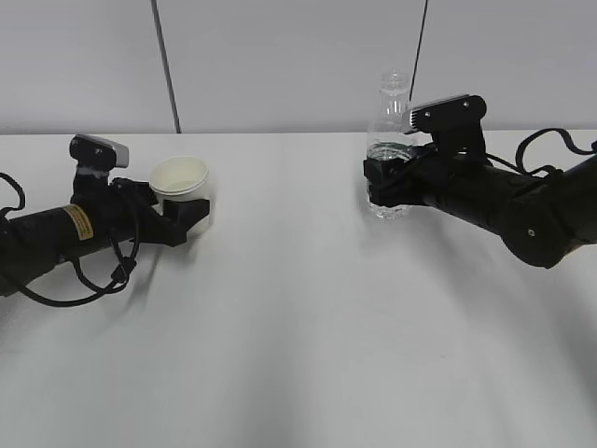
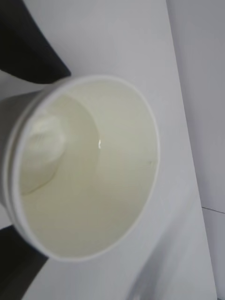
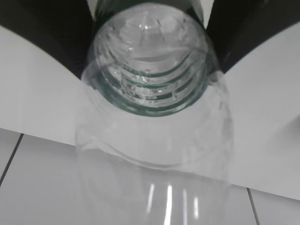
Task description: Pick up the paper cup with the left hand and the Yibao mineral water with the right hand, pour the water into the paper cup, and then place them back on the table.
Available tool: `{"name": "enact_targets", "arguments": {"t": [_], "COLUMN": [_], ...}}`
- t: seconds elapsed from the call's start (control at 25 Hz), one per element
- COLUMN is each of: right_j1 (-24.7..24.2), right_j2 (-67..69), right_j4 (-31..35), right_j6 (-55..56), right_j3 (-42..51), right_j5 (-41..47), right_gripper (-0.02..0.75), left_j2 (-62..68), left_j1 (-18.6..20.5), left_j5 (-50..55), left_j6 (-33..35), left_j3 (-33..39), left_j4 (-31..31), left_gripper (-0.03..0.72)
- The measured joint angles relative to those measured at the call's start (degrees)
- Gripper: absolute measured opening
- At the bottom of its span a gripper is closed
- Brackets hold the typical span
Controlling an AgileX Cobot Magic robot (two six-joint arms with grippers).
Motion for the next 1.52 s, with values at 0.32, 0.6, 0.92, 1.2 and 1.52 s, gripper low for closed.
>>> {"name": "enact_targets", "arguments": {"t": [0.32,0.6,0.92,1.2,1.52], "right_j1": [0.0,0.0,0.0,0.0,0.0], "right_j2": [0.0,0.0,0.61,3.14,6.81], "right_j4": [0.0,0.0,0.0,0.11,0.8], "right_j6": [0.82,0.82,0.95,1.31,2.38], "right_j3": [0.0,0.0,0.82,1.47,1.59], "right_j5": [0.0,0.0,-1.7,-4.85,-11.28], "right_gripper": [0.486,0.486,0.486,0.486,0.486], "left_j2": [0.0,-1.37,-3.91,-4.45,-4.45], "left_j1": [0.0,0.1,0.1,0.1,0.1], "left_j5": [-0.65,-0.57,0.41,0.46,0.46], "left_j6": [0.0,0.0,-0.07,-1.61,-1.83], "left_j3": [0.0,0.0,0.0,0.0,0.0], "left_j4": [-0.23,-0.23,0.6,2.68,2.94], "left_gripper": [0.595,0.595,0.592,0.591,0.591]}}
